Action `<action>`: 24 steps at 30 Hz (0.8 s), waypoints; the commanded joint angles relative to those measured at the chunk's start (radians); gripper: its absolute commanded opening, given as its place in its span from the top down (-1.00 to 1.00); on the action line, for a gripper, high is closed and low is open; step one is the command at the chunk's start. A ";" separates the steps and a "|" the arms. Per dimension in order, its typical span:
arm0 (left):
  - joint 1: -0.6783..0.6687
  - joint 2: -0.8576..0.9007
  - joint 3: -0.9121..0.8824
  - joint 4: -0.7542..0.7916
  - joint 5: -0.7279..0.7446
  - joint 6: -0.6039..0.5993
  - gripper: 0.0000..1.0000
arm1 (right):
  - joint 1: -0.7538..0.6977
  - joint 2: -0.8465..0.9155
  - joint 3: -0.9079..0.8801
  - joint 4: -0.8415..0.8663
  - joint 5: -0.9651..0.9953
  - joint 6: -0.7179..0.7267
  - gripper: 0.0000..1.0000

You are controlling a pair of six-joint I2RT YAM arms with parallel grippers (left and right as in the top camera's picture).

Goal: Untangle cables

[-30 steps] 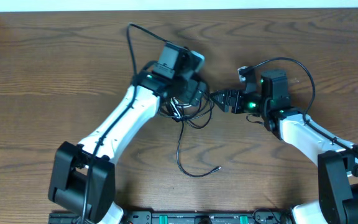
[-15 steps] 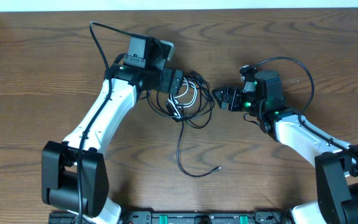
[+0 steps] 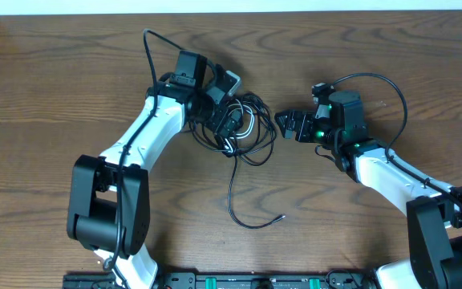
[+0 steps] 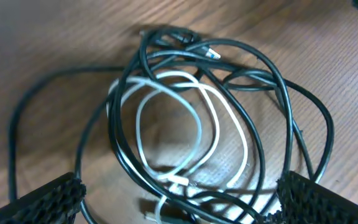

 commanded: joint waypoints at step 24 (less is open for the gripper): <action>0.006 0.152 0.004 0.165 -0.054 0.139 -0.96 | 0.008 -0.017 0.010 -0.032 0.010 -0.022 -0.99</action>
